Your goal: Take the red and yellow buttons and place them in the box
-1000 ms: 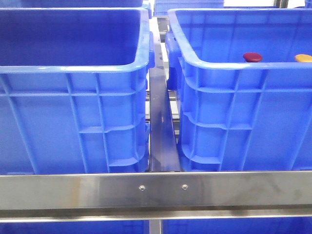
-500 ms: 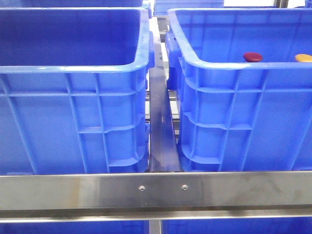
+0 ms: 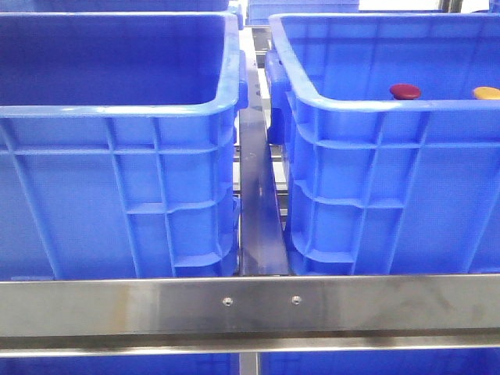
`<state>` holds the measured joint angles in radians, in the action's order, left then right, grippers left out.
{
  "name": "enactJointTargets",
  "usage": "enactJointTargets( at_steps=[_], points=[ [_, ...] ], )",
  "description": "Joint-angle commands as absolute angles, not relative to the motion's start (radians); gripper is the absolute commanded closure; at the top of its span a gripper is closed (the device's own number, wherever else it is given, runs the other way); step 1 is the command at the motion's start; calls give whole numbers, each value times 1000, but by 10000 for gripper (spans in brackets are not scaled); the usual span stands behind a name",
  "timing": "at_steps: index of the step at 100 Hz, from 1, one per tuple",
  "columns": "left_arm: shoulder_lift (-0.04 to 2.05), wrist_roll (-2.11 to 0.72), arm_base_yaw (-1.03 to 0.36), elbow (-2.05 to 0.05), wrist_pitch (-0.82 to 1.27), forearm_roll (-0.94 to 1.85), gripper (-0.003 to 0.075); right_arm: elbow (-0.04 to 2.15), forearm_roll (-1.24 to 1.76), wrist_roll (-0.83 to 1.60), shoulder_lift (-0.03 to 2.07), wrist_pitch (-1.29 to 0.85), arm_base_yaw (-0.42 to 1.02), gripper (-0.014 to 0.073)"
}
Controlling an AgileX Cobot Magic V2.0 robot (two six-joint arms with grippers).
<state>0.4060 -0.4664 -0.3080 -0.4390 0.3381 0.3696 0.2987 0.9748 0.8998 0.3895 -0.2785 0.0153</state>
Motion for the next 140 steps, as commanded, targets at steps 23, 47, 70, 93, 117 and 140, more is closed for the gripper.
enactJointTargets(
  at_steps=[23,47,70,93,117,140],
  points=[
    [310,-29,-149,-361,92,-68,740,327,990,912,390,-259,16,658],
    [174,27,-1,-226,48,-110,740,327,990,912,390,-277,16,658],
    [50,27,17,-60,0,-90,740,327,990,912,390,-279,16,658],
    [-38,25,17,55,7,-45,740,327,990,912,392,-285,16,658],
    [-37,25,17,55,14,-47,740,325,991,912,392,-303,16,658],
    [-37,25,17,55,0,-47,740,325,991,912,392,-304,16,658]
  ],
)
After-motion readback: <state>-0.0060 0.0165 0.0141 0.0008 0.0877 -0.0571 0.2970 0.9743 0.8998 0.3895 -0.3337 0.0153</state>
